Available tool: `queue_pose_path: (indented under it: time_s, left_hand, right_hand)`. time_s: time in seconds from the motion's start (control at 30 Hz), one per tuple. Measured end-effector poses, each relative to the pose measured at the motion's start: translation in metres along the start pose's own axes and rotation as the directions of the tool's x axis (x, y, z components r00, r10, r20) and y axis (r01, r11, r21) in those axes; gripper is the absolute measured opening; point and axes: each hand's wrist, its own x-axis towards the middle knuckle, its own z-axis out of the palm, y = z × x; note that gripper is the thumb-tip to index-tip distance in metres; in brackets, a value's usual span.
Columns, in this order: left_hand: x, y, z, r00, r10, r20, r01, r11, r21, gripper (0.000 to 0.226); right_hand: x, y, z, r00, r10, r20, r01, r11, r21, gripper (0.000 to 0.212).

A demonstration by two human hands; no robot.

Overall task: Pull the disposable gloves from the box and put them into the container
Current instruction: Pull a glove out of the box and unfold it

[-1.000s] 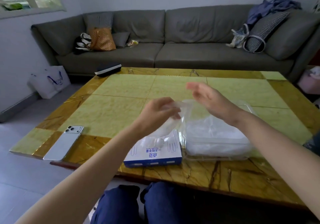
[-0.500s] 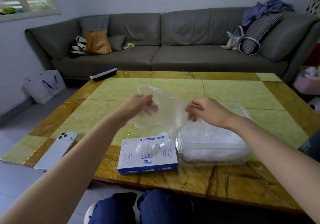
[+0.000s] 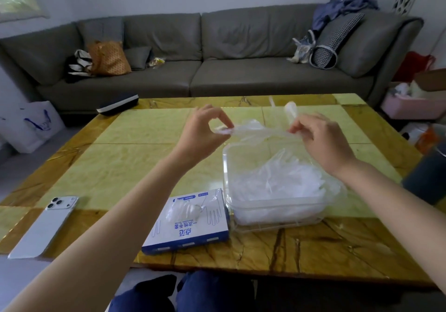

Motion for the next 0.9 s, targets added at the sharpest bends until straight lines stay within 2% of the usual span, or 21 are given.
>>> queue_pose_path:
  time_s: [0.1,0.2,0.33,0.47,0.57,0.6,0.63,0.67,0.77,0.8,0.83,0.87,0.9]
  left_hand:
    - [-0.009,-0.014,0.016,0.983,0.040,0.180,-0.079,0.972,0.219,0.012]
    - [-0.015,-0.018,0.033,0.937,0.098,0.334,-0.239,0.878,0.414,0.008]
    - [-0.014,-0.017,0.058,0.852,0.124,0.508,-0.411,0.759,0.505,0.018]
    - [-0.010,-0.018,0.081,0.786,0.113,0.608,-0.521,0.651,0.552,0.033]
    - [-0.009,-0.020,0.093,0.724,0.039,0.689,-0.585,0.564,0.583,0.037]
    - [-0.009,-0.020,0.097,0.706,0.017,0.708,-0.606,0.531,0.592,0.036]
    - [-0.009,-0.020,0.101,0.696,0.007,0.718,-0.625,0.497,0.602,0.035]
    - [-0.009,-0.020,0.103,0.692,0.004,0.722,-0.641,0.464,0.611,0.034]
    - [-0.008,-0.020,0.110,0.691,-0.005,0.723,-0.654,0.422,0.628,0.034]
    - [-0.008,-0.020,0.113,0.688,-0.015,0.726,-0.657,0.412,0.631,0.033]
    - [-0.008,-0.021,0.115,0.683,-0.029,0.730,-0.661,0.400,0.635,0.031]
    - [-0.008,-0.021,0.116,0.676,-0.046,0.735,-0.667,0.385,0.638,0.029]
    - [-0.008,-0.021,0.117,0.670,-0.062,0.739,-0.673,0.368,0.641,0.026]
  right_hand:
    - [-0.017,0.009,0.003,0.962,0.083,0.261,-0.068,0.995,-0.068,0.025]
    - [-0.029,0.019,0.010,0.858,0.138,0.496,-0.051,0.982,-0.184,0.032]
    - [-0.035,0.023,0.018,0.715,0.249,0.653,-0.050,0.950,-0.307,0.041]
    - [-0.037,0.025,0.023,0.501,0.358,0.788,-0.147,0.932,-0.331,0.047]
    - [-0.031,0.021,0.019,0.314,0.353,0.881,-0.175,0.934,-0.312,0.046]
    - [-0.027,0.017,0.017,0.271,0.336,0.902,-0.165,0.940,-0.300,0.044]
    - [-0.023,0.014,0.015,0.269,0.312,0.911,-0.163,0.947,-0.276,0.042]
    - [-0.018,0.008,0.013,0.315,0.287,0.904,-0.181,0.954,-0.240,0.039]
    - [-0.011,-0.002,0.022,0.633,0.245,0.734,-0.266,0.960,-0.091,0.027]
    - [-0.012,-0.003,0.028,0.680,0.238,0.694,-0.274,0.960,-0.061,0.026]
    - [-0.013,-0.004,0.035,0.683,0.225,0.695,-0.258,0.964,-0.059,0.027]
    - [-0.014,-0.001,0.042,0.651,0.210,0.729,-0.222,0.972,-0.082,0.028]
    - [-0.016,0.003,0.051,0.590,0.215,0.778,-0.183,0.974,-0.131,0.029]
